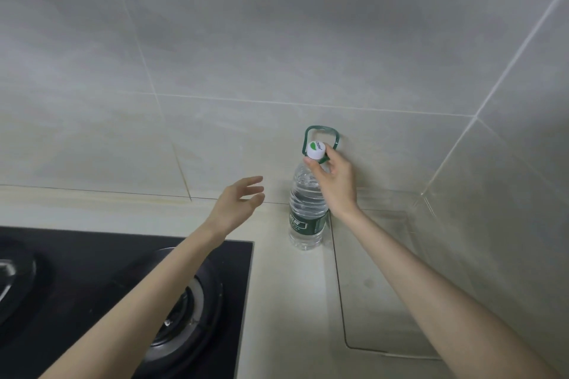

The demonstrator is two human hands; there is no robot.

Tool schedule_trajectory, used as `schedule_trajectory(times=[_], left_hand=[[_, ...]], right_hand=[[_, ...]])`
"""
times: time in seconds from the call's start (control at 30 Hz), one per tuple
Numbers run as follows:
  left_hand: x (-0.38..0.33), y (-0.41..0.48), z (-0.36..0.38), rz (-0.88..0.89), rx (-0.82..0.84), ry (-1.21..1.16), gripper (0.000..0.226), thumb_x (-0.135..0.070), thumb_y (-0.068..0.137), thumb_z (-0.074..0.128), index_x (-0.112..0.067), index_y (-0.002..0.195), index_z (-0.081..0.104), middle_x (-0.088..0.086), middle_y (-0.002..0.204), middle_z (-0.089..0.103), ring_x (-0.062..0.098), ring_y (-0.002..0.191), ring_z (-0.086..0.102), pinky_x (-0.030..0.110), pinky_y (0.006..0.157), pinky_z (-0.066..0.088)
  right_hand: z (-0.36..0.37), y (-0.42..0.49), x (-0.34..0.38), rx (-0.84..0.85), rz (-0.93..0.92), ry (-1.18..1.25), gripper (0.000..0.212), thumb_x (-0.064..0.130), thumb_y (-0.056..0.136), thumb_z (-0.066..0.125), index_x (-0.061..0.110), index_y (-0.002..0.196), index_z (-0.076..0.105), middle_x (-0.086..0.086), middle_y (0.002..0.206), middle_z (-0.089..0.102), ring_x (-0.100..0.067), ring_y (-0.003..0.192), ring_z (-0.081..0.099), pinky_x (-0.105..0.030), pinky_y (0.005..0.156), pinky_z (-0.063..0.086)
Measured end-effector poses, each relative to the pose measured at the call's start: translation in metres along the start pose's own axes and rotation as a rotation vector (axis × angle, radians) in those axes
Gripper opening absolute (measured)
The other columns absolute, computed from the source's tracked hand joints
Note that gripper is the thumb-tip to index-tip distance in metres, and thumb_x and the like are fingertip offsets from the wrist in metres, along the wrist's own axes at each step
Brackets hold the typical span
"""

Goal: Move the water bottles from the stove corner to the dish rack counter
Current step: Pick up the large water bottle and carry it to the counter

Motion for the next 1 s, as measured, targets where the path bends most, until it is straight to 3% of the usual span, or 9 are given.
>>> schedule_trajectory(times=[0.1,0.2,0.33,0.43,0.5,0.6,0.73,1.0], left_hand=[[0.000,-0.003,0.003,0.015,0.046,-0.006,0.043,-0.015,0.092,0.058,-0.024,0.134,0.050,0.001,0.128,0.059,0.014,0.101,0.062,0.030,0.091,0.049],[0.003,-0.005,0.007,0.024,0.087,-0.009,0.053,-0.015,0.088,0.065,-0.026,0.136,0.047,0.002,0.132,0.056,0.016,0.106,0.061,0.022,0.082,0.045],[0.005,-0.011,0.013,0.031,0.119,-0.023,0.073,-0.021,0.077,0.077,-0.033,0.140,0.041,0.000,0.134,0.052,0.017,0.116,0.054,0.022,0.087,0.041],[0.006,-0.022,0.018,0.062,0.137,-0.078,0.090,-0.025,0.069,0.084,-0.041,0.142,0.033,-0.003,0.133,0.047,0.015,0.121,0.048,0.023,0.090,0.040],[0.005,-0.030,0.019,0.096,0.148,-0.090,0.099,-0.028,0.063,0.087,-0.047,0.141,0.029,-0.007,0.134,0.044,0.013,0.123,0.046,0.024,0.090,0.040],[-0.001,-0.046,0.017,0.175,0.143,-0.095,0.104,-0.028,0.058,0.091,-0.055,0.136,0.027,-0.012,0.132,0.047,0.007,0.121,0.048,0.021,0.086,0.041],[-0.011,-0.069,0.013,0.287,0.058,-0.135,0.100,-0.019,0.055,0.092,-0.058,0.123,0.029,-0.012,0.126,0.050,0.003,0.118,0.050,0.014,0.085,0.044],[-0.015,-0.131,0.004,0.388,-0.141,-0.162,0.106,-0.016,0.051,0.092,-0.052,0.124,0.025,-0.009,0.113,0.061,0.002,0.100,0.064,0.025,0.090,0.053]], right_hand=[[-0.001,-0.007,0.003,-0.006,0.005,0.023,0.030,0.035,0.080,0.070,0.022,0.108,0.066,0.009,0.102,0.071,-0.020,0.095,0.065,-0.045,0.092,0.051],[-0.004,-0.012,0.011,-0.021,-0.006,0.056,0.023,0.031,0.080,0.071,0.029,0.103,0.068,0.007,0.096,0.072,-0.024,0.089,0.064,-0.048,0.091,0.051],[-0.007,-0.018,0.036,-0.005,-0.039,0.112,0.021,0.027,0.081,0.073,0.041,0.094,0.065,0.021,0.076,0.064,-0.012,0.071,0.048,-0.036,0.074,0.048],[-0.011,-0.024,0.064,0.021,-0.086,0.174,0.023,0.024,0.081,0.073,0.043,0.091,0.066,0.000,0.075,0.064,-0.014,0.071,0.044,-0.032,0.071,0.043],[-0.014,-0.029,0.089,0.042,-0.108,0.237,0.024,0.019,0.082,0.073,0.041,0.092,0.066,-0.005,0.083,0.067,-0.013,0.077,0.048,-0.030,0.077,0.046],[-0.020,-0.039,0.126,0.056,-0.144,0.284,0.029,0.011,0.082,0.072,0.037,0.093,0.065,0.010,0.089,0.069,-0.008,0.084,0.056,-0.023,0.083,0.050],[-0.023,-0.054,0.163,0.098,-0.203,0.281,0.026,0.011,0.081,0.073,0.031,0.096,0.067,0.016,0.089,0.069,-0.003,0.081,0.057,-0.019,0.082,0.052],[-0.019,-0.097,0.210,0.153,-0.258,0.326,0.025,0.008,0.082,0.071,0.011,0.107,0.068,0.010,0.089,0.069,0.005,0.073,0.058,-0.010,0.070,0.047]])
Point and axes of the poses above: each hand's wrist, its own y-axis towards the middle knuckle, its own z-axis out of the palm, x = y × z, the point moved 4 cm from there along y, towards the middle knuckle
